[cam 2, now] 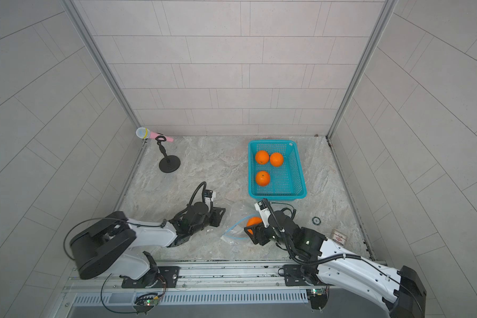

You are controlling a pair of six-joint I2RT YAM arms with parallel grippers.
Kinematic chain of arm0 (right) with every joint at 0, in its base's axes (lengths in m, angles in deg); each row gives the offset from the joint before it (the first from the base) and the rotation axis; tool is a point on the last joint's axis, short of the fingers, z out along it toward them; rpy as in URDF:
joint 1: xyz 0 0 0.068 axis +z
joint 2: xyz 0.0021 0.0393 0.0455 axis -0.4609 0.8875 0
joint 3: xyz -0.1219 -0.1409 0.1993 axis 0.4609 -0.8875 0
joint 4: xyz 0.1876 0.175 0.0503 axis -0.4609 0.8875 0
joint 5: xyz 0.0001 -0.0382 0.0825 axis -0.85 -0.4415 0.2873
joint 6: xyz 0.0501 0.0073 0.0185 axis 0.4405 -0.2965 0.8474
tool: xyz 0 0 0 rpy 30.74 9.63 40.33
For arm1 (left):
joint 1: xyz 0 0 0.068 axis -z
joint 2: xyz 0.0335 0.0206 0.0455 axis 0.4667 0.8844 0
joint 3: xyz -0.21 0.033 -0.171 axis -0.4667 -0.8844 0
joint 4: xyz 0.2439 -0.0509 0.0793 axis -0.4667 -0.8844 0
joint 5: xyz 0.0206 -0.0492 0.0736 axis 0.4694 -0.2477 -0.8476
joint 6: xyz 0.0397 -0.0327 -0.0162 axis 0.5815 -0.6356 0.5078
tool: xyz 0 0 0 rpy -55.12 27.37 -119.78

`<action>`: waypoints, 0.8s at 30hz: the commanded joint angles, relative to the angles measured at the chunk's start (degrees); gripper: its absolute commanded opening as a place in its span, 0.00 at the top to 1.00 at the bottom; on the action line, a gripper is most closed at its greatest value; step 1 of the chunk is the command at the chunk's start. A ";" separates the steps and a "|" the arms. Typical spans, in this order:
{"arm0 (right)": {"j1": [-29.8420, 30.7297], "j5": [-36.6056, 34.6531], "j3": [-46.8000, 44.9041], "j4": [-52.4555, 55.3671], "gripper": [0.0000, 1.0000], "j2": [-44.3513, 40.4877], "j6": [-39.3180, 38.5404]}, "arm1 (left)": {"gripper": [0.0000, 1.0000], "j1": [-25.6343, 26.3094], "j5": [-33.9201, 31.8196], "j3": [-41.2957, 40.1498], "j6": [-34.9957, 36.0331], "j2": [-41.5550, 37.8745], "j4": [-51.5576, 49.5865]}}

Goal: Open the zip-top bag and take out the orange
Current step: Pick up the orange from the zipper food storage bag, then place the orange in the basket.

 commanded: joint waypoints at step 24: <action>-39.65 2.37 38.33 18.42 0.32 44.84 -16.23 | 0.38 3.66 6.48 26.55 9.80 -3.13 -22.92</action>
